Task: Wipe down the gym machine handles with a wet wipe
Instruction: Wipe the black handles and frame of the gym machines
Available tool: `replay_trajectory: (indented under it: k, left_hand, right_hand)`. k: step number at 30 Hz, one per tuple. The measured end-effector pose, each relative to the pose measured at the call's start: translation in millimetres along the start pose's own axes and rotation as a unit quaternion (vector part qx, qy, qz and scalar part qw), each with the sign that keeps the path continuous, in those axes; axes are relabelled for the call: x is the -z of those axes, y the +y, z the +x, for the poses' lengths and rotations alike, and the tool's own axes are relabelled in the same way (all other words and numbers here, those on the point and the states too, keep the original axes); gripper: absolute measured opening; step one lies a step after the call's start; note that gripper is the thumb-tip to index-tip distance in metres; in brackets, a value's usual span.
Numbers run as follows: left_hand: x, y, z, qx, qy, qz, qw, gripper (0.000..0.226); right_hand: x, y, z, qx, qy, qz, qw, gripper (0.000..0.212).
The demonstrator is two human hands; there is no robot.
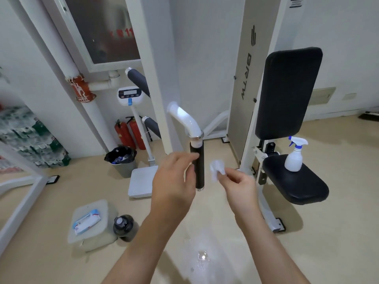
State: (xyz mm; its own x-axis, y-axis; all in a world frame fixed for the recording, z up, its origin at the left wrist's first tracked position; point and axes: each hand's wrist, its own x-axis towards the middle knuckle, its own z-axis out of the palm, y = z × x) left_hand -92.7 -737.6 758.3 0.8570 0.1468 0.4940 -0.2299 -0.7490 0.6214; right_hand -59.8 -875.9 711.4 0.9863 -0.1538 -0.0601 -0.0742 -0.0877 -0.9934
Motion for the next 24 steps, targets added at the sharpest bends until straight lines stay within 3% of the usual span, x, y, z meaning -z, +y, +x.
replay_trajectory:
  k: [3,6,9,11,15,17,20,24]
  left_hand:
    - [-15,16,-14,0.029,0.0,-0.043,0.999,0.019]
    - [-30,42,-23,0.111,-0.067,-0.162,0.978,0.02]
    - [-36,66,-34,0.184,-0.073,-0.274,0.941,0.012]
    - [-38,79,-44,0.221,-0.07,-0.344,0.91,0.022]
    - [-38,106,-71,0.251,-0.035,-0.438,0.862,0.019]
    - [-36,122,-89,0.257,-0.027,-0.496,0.829,0.014]
    - [-37,148,-117,0.269,-0.027,-0.571,0.775,0.015]
    - [-50,188,-144,0.308,-0.06,-0.604,0.733,0.02]
  right_hand:
    - [32,-21,-2,-0.034,-0.094,0.08,0.992,0.002]
    - [60,-37,-9,0.013,-0.189,0.084,0.978,0.008]
    - [88,-50,-21,0.038,-0.247,0.072,0.966,0.012]
    - [108,-51,-28,0.047,-0.275,0.041,0.959,0.015]
    - [146,-49,-51,0.038,-0.238,0.044,0.97,0.015]
    - [164,-48,-69,0.006,-0.199,0.125,0.972,0.016]
    - [189,-47,-99,-0.067,-0.174,0.266,0.946,0.01]
    - [229,-47,-127,-0.093,-0.133,0.311,0.936,0.008]
